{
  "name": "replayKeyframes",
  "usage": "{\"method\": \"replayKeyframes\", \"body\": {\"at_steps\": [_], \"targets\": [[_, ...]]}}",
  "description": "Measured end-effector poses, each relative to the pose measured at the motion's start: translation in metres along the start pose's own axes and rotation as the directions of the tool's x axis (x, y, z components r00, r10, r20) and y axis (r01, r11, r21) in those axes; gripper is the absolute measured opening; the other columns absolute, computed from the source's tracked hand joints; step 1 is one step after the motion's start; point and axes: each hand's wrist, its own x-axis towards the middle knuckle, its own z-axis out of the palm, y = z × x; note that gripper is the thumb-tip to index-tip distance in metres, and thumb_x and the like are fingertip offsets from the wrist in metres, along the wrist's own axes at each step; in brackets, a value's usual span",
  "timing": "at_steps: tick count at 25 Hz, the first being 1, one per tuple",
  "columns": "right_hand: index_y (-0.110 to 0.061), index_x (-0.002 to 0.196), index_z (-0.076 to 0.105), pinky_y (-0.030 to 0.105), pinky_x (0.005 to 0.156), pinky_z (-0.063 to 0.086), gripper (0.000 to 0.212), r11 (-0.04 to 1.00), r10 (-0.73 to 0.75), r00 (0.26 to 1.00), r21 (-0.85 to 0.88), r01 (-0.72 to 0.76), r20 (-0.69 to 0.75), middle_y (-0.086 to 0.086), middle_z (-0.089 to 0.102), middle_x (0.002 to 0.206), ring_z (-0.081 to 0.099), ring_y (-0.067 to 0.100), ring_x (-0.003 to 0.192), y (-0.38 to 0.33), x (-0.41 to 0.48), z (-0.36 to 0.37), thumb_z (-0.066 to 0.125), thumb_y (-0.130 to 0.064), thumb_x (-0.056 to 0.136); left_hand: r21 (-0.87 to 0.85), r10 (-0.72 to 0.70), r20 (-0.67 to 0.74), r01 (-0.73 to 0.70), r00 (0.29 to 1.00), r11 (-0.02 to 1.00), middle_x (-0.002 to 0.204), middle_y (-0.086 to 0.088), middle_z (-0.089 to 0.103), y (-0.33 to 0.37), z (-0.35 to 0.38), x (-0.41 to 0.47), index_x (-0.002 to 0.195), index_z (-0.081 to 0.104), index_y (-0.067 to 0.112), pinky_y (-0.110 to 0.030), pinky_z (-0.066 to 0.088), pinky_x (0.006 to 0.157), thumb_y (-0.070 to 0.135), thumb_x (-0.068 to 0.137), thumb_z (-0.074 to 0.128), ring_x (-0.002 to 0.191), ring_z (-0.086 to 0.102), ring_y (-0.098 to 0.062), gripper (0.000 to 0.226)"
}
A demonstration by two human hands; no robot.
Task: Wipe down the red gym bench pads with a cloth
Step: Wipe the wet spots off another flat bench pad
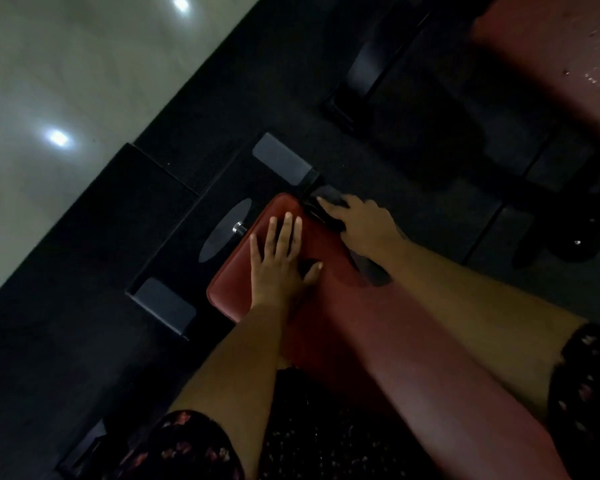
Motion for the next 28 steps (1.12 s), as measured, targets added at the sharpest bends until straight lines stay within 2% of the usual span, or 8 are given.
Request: {"method": "replayKeyframes", "body": {"at_steps": [5, 10, 14, 16, 19, 22, 25, 28], "targets": [[-0.043, 0.152, 0.01, 0.044, 0.093, 0.042, 0.069, 0.992, 0.114, 0.989, -0.046, -0.118, -0.095, 0.007, 0.028, 0.154, 0.044, 0.035, 0.121, 0.006, -0.025, 0.019, 0.048, -0.027, 0.096, -0.043, -0.029, 0.032, 0.03, 0.999, 0.999, 0.149, 0.009, -0.041, 0.005, 0.004, 0.008, 0.142, -0.036, 0.03, -0.052, -0.023, 0.113, 0.086, 0.079, 0.025, 0.139, -0.038, -0.018, 0.104], [-0.042, 0.152, 0.013, 0.046, 0.093, 0.041, 0.063, 0.997, 0.06, 0.987, -0.04, -0.067, -0.151, 0.011, 0.032, 0.152, 0.046, 0.037, 0.118, -0.018, 0.005, 0.012, 0.041, -0.024, 0.099, -0.049, -0.024, 0.036, 0.026, 0.999, 0.998, 0.154, 0.008, -0.036, 0.003, 0.003, 0.008, 0.144, -0.032, 0.031, -0.053, -0.02, 0.115, 0.084, 0.08, 0.029, 0.14, -0.037, -0.017, 0.103], [-0.047, 0.151, 0.012, 0.047, 0.097, 0.039, 0.064, 0.994, 0.053, 0.982, -0.087, -0.069, -0.18, 0.009, 0.024, 0.156, 0.042, 0.036, 0.123, 0.004, -0.022, 0.027, 0.04, -0.021, 0.099, 0.0, -0.002, -0.102, 0.002, 0.995, 1.0, 0.163, 0.002, -0.015, 0.005, 0.012, 0.004, 0.154, -0.015, 0.026, -0.05, -0.015, 0.117, 0.083, 0.081, 0.022, 0.148, -0.021, -0.021, 0.1], [-0.044, 0.152, 0.012, 0.047, 0.097, 0.038, 0.06, 0.98, 0.138, 0.977, -0.123, -0.159, -0.165, 0.01, 0.024, 0.155, 0.041, 0.037, 0.122, 0.017, -0.047, 0.042, 0.037, -0.024, 0.1, 0.011, 0.049, -0.189, -0.048, 0.981, 0.999, 0.164, -0.002, 0.004, 0.002, 0.018, 0.001, 0.156, 0.001, 0.017, -0.05, -0.007, 0.119, 0.077, 0.085, 0.022, 0.15, -0.006, -0.024, 0.095], [-0.033, 0.153, 0.015, 0.048, 0.097, 0.04, 0.056, 0.925, 0.338, 0.934, -0.144, -0.352, -0.115, 0.015, 0.027, 0.152, 0.041, 0.039, 0.121, 0.014, -0.069, 0.048, 0.035, -0.027, 0.102, 0.074, 0.247, -0.245, -0.235, 0.938, 0.969, 0.16, -0.008, 0.023, 0.002, 0.022, 0.0, 0.154, 0.02, 0.009, -0.052, 0.008, 0.12, 0.06, 0.094, 0.029, 0.148, 0.012, -0.028, 0.079], [-0.03, 0.153, 0.019, 0.049, 0.1, 0.039, 0.054, 0.92, 0.384, 0.917, -0.048, -0.39, -0.106, 0.016, 0.028, 0.151, 0.039, 0.04, 0.124, -0.014, -0.048, 0.032, 0.036, -0.027, 0.102, 0.097, 0.325, -0.164, -0.312, 0.932, 0.945, 0.162, -0.007, 0.017, 0.007, 0.019, 0.005, 0.155, 0.015, 0.013, -0.047, 0.0, 0.12, 0.056, 0.095, 0.023, 0.149, 0.009, -0.026, 0.074], [-0.036, 0.153, 0.016, 0.046, 0.101, 0.036, 0.056, 0.944, 0.327, 0.939, 0.001, -0.329, -0.11, 0.013, 0.023, 0.154, 0.036, 0.039, 0.126, -0.025, -0.034, 0.025, 0.037, -0.026, 0.102, 0.081, 0.274, -0.188, -0.263, 0.943, 0.961, 0.163, -0.007, 0.006, 0.005, 0.022, 0.001, 0.155, 0.007, 0.014, -0.039, -0.012, 0.119, 0.059, 0.095, 0.023, 0.149, 0.0, -0.023, 0.077], [-0.048, 0.149, 0.021, 0.045, 0.1, 0.036, 0.057, 0.96, 0.277, 0.951, 0.084, -0.267, -0.138, 0.006, 0.023, 0.155, 0.037, 0.035, 0.124, -0.002, -0.052, 0.035, 0.038, -0.023, 0.1, 0.131, 0.286, -0.175, -0.266, 0.942, 0.955, 0.163, -0.01, 0.009, -0.002, 0.025, -0.002, 0.155, 0.007, 0.014, -0.045, -0.004, 0.12, 0.058, 0.097, 0.023, 0.15, 0.003, -0.027, 0.075]]}}
